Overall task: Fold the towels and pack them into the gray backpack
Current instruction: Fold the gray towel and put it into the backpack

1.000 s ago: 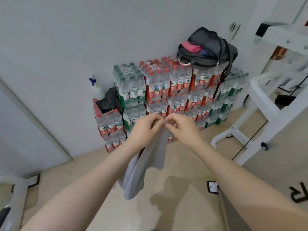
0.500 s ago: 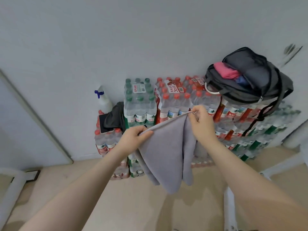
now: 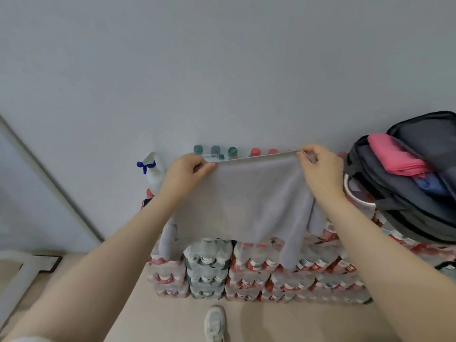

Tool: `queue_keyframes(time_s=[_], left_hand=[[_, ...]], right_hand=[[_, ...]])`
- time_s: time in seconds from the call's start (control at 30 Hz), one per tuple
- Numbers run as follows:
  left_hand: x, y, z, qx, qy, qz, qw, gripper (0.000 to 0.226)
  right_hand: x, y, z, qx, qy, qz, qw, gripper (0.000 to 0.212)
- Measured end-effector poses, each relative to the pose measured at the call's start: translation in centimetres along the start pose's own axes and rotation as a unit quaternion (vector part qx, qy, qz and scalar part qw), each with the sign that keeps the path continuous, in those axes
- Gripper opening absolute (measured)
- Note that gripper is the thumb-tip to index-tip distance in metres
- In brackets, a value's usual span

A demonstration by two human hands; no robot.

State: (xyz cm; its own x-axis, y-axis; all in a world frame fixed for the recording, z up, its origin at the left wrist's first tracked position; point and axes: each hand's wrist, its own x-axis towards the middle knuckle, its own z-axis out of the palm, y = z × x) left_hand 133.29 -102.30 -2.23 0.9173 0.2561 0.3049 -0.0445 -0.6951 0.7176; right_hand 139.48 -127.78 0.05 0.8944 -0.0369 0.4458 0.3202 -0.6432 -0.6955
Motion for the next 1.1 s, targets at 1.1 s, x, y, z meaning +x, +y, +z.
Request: queue_keyframes(time_s=[1.1], left_hand=[[11.1, 4.0, 19.7, 0.124, -0.231, 0.348, 0.9, 0.022]], right_hand=[[13.9, 14.1, 4.8, -0.295, -0.521, -0.16, 0.785, 0.049]])
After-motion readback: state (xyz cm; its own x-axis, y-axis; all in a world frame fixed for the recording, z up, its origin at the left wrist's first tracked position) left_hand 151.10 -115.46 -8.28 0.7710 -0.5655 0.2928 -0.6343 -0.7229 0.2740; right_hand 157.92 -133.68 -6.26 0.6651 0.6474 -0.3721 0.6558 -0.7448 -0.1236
